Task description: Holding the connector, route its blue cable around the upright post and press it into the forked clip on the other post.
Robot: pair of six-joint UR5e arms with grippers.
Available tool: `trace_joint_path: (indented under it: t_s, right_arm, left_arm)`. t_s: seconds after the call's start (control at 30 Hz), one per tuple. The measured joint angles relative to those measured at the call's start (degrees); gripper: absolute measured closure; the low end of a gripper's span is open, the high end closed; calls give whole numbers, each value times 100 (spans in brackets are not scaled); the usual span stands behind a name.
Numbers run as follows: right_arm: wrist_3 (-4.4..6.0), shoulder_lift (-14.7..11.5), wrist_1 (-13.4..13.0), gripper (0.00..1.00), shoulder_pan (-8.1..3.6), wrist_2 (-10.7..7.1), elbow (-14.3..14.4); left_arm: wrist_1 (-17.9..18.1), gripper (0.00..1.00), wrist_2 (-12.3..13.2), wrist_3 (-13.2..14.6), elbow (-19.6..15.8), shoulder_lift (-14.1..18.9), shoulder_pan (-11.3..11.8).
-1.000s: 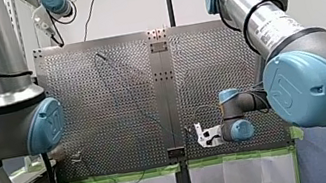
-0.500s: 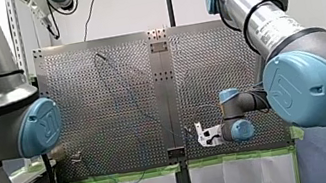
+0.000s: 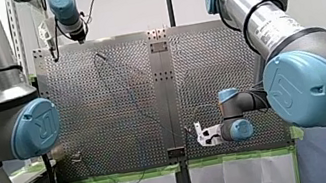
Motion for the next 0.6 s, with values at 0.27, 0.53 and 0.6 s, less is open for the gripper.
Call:
trace_joint_path:
  t_s: [0.27, 0.53, 0.6]
  right_arm:
    - [0, 2, 9, 100, 5, 0, -7]
    - [0, 1, 9, 100, 32, 0, -10]
    - [0, 1, 9, 100, 38, 0, -11]
  left_arm:
    - [-363, 0, 6, 362, -267, -26, -136]
    - [-767, 0, -352, 765, -284, -14, -247]
    - [-860, 0, -437, 858, -285, -13, -268]
